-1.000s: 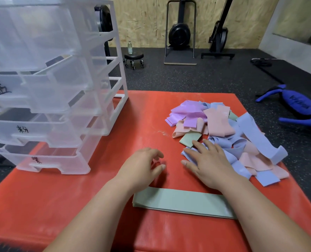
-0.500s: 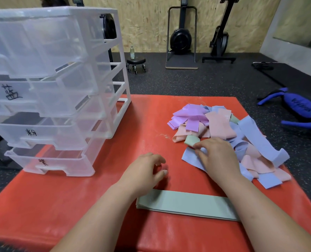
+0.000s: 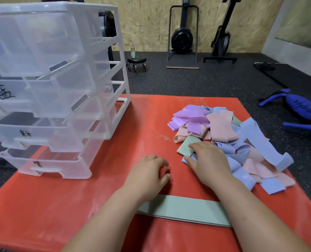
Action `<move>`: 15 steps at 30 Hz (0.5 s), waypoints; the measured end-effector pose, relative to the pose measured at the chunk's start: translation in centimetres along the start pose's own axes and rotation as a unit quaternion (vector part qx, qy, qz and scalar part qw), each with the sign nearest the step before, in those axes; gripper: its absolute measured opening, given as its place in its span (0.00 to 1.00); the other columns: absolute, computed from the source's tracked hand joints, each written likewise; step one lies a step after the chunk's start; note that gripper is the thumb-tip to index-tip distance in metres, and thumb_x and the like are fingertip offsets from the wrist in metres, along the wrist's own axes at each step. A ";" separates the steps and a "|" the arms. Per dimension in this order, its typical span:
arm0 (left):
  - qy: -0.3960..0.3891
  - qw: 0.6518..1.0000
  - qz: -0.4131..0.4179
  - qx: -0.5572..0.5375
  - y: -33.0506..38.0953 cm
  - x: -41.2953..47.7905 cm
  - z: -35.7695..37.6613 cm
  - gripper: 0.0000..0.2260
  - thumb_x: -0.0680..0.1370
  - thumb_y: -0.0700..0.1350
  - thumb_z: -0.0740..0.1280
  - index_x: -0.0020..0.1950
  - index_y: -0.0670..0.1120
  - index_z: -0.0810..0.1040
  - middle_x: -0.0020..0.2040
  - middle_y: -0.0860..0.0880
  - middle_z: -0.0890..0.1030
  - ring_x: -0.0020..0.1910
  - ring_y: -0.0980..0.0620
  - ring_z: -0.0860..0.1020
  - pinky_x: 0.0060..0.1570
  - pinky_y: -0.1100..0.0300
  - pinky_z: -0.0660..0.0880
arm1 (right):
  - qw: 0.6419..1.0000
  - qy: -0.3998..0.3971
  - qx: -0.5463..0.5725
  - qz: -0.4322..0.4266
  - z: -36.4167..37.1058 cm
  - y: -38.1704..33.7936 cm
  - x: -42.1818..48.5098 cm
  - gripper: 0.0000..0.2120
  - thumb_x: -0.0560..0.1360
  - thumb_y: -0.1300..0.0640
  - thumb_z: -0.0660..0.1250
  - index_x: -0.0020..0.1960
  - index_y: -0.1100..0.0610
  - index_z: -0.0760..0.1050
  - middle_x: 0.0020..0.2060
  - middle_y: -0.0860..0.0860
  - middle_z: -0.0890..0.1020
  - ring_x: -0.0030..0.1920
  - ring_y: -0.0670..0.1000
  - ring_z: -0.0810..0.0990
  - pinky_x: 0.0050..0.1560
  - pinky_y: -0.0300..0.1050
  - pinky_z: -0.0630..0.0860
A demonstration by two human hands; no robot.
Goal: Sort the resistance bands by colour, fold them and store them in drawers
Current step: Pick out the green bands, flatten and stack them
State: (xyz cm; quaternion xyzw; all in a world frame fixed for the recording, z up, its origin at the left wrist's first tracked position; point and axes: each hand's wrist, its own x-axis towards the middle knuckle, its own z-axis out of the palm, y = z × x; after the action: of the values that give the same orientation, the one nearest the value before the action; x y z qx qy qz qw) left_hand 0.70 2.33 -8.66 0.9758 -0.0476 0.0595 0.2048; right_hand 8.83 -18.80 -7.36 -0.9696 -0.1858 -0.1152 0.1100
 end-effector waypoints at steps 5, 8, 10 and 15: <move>-0.008 1.000 0.013 -0.007 -0.6 0.0 -0.3 0.15 0.80 0.58 0.69 0.65 0.57 0.79 0.57 0.55 0.78 0.58 0.49 0.75 0.60 0.50 0.74 | 0.993 -0.010 -0.103 0.047 1.3 -0.9 1.2 0.11 0.77 0.43 0.67 0.41 0.49 0.78 0.43 0.48 0.83 0.50 0.55 0.80 0.50 0.50 0.69; -0.016 1.000 0.014 -0.016 -0.8 0.2 -0.4 0.15 0.79 0.58 0.69 0.64 0.57 0.79 0.57 0.55 0.78 0.58 0.49 0.75 0.60 0.50 0.75 | 0.992 0.032 -0.102 0.060 0.9 -1.3 1.6 0.10 0.80 0.48 0.66 0.42 0.49 0.81 0.38 0.48 0.83 0.46 0.56 0.80 0.51 0.52 0.70; -0.014 0.999 0.011 -0.030 -0.8 0.4 -0.5 0.14 0.79 0.58 0.69 0.63 0.57 0.79 0.55 0.55 0.79 0.57 0.50 0.77 0.59 0.49 0.76 | 0.994 0.093 0.009 0.065 -0.1 -1.5 1.7 0.09 0.80 0.51 0.66 0.43 0.50 0.82 0.36 0.52 0.83 0.43 0.60 0.81 0.47 0.52 0.71; 0.041 0.994 -0.019 -0.103 -0.2 0.7 -1.2 0.13 0.80 0.56 0.70 0.64 0.58 0.79 0.57 0.57 0.80 0.53 0.54 0.80 0.57 0.51 0.78 | 0.928 0.092 0.352 0.085 -4.7 -2.1 0.9 0.09 0.84 0.51 0.64 0.50 0.49 0.83 0.41 0.48 0.85 0.45 0.53 0.80 0.49 0.53 0.76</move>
State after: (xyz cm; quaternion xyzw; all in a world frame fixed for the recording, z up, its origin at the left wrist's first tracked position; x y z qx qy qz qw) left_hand 1.26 2.97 -7.54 0.9469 -0.0263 0.0906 0.3073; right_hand 7.96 -17.78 -2.30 -0.8660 -0.1202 -0.1219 0.4698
